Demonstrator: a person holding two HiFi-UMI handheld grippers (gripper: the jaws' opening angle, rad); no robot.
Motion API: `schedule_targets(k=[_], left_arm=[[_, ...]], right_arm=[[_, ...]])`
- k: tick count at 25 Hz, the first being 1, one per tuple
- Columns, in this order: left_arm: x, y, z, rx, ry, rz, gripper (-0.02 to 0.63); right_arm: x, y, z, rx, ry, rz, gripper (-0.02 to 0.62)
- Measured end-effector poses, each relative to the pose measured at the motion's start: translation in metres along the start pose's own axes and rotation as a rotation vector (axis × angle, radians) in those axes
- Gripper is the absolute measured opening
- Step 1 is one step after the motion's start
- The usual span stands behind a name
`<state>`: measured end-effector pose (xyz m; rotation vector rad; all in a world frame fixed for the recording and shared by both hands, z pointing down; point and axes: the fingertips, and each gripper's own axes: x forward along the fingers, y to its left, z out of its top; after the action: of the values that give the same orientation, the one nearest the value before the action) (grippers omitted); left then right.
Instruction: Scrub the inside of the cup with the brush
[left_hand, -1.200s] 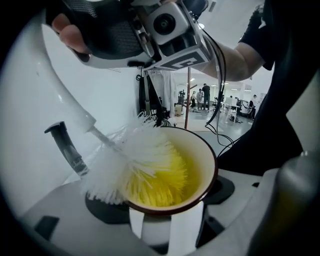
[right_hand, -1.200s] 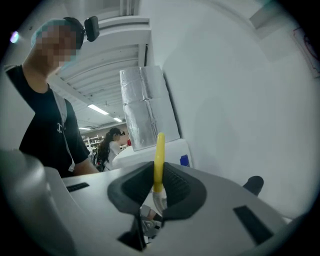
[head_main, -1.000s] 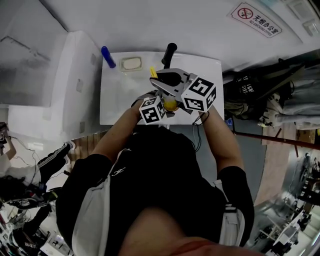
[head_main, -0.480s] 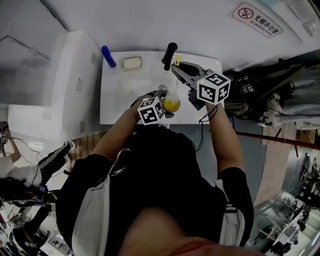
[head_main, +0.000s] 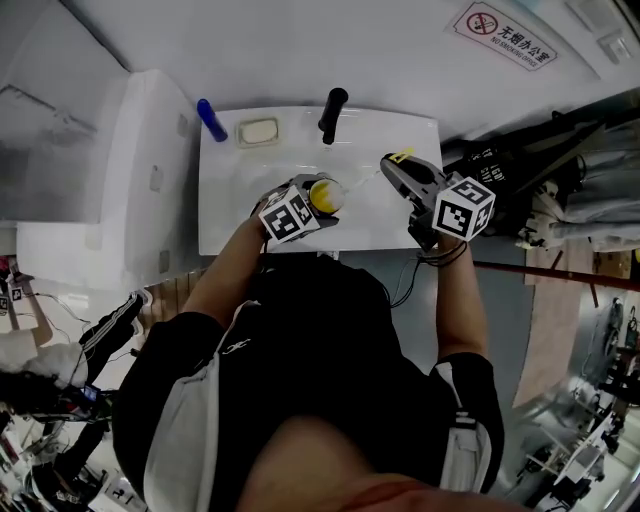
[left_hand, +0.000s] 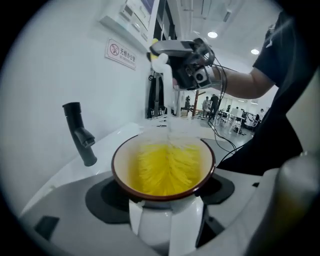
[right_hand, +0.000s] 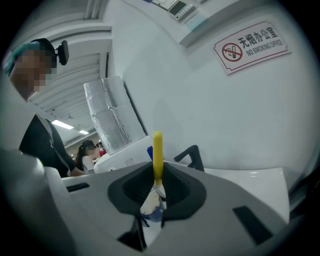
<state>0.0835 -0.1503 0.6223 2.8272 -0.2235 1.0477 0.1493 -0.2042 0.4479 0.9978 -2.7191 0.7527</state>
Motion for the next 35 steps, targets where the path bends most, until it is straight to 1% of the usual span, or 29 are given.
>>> schedule_targets(k=[3,6,9,11,12,14,16,19,24,28,31,35], left_arm=[[-0.001,0.012,-0.003,-0.016,-0.005,0.023,0.39],[-0.001,0.017,-0.007,-0.049,0.003,0.033,0.39],[0.0,0.018,-0.009,-0.062,0.005,0.033,0.39],[0.0,0.016,-0.014,-0.095,0.022,0.026,0.39],[0.0,0.015,-0.015,-0.101,0.028,0.026,0.39],[0.0,0.013,-0.016,-0.093,0.034,0.027,0.39],[0.0,0.01,-0.013,-0.068,0.034,0.027,0.39],[-0.002,0.009,-0.004,-0.012,0.022,0.038,0.39],[-0.006,0.012,-0.005,-0.044,-0.001,0.053,0.39],[-0.011,0.017,-0.007,-0.103,-0.02,0.066,0.39],[-0.015,0.023,-0.009,-0.116,-0.029,0.086,0.39],[-0.021,0.032,-0.015,-0.111,-0.019,0.119,0.39]], right_arm=[[-0.005,0.02,-0.007,-0.047,0.026,0.027,0.054],[-0.004,0.038,-0.01,-0.101,0.046,0.051,0.055],[0.002,0.059,-0.011,-0.123,0.051,0.11,0.057],[0.006,0.072,-0.008,-0.1,0.026,0.169,0.058],[0.009,0.075,-0.006,-0.089,0.009,0.185,0.058],[0.014,0.079,-0.002,-0.083,-0.032,0.198,0.058],[0.018,0.084,0.005,-0.09,-0.084,0.206,0.058],[0.025,0.085,0.016,-0.102,-0.15,0.188,0.055],[0.024,0.082,0.035,-0.109,-0.23,0.137,0.055],[0.018,0.079,0.047,-0.106,-0.274,0.102,0.055],[0.012,0.079,0.055,-0.112,-0.301,0.079,0.055],[-0.002,0.078,0.069,-0.106,-0.353,0.055,0.055]])
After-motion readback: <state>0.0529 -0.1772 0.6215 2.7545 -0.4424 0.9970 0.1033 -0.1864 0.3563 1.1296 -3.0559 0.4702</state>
